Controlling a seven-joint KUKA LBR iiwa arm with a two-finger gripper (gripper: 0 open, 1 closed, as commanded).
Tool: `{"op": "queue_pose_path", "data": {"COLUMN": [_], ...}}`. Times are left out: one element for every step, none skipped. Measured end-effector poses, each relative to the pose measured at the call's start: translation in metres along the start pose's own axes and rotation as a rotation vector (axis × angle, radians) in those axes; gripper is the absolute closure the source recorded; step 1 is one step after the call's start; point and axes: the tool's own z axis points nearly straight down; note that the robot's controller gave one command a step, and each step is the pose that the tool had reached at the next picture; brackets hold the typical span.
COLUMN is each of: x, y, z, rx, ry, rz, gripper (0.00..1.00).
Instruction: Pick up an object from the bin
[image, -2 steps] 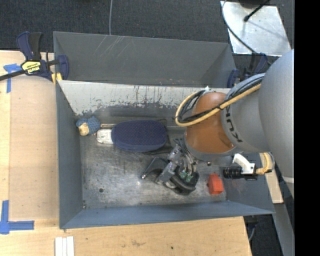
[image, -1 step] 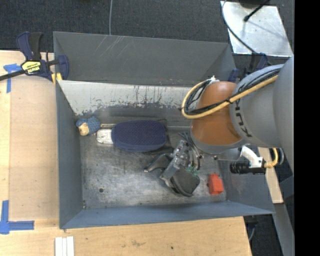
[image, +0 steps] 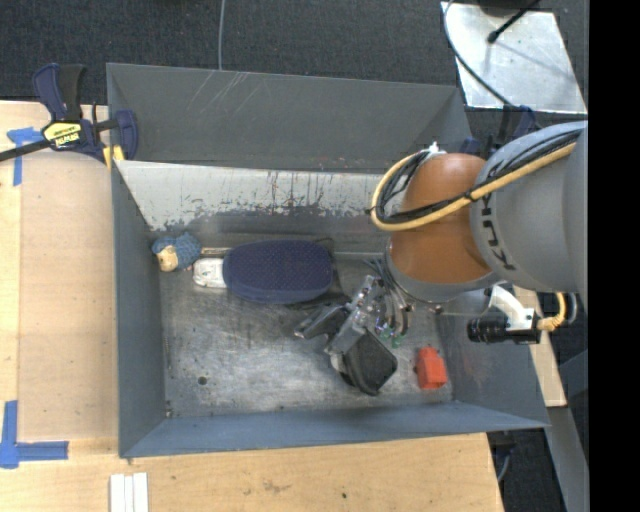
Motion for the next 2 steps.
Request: {"op": "queue_pose_path", "data": {"x": [0.0,0.0], "y": [-0.001,-0.002], "z": [-0.004,-0.065], "rx": [0.001,-0.002], "ry": [-0.001,-0.003], "rz": [-0.003,-0.006], "gripper": [1.0,1.0]}}
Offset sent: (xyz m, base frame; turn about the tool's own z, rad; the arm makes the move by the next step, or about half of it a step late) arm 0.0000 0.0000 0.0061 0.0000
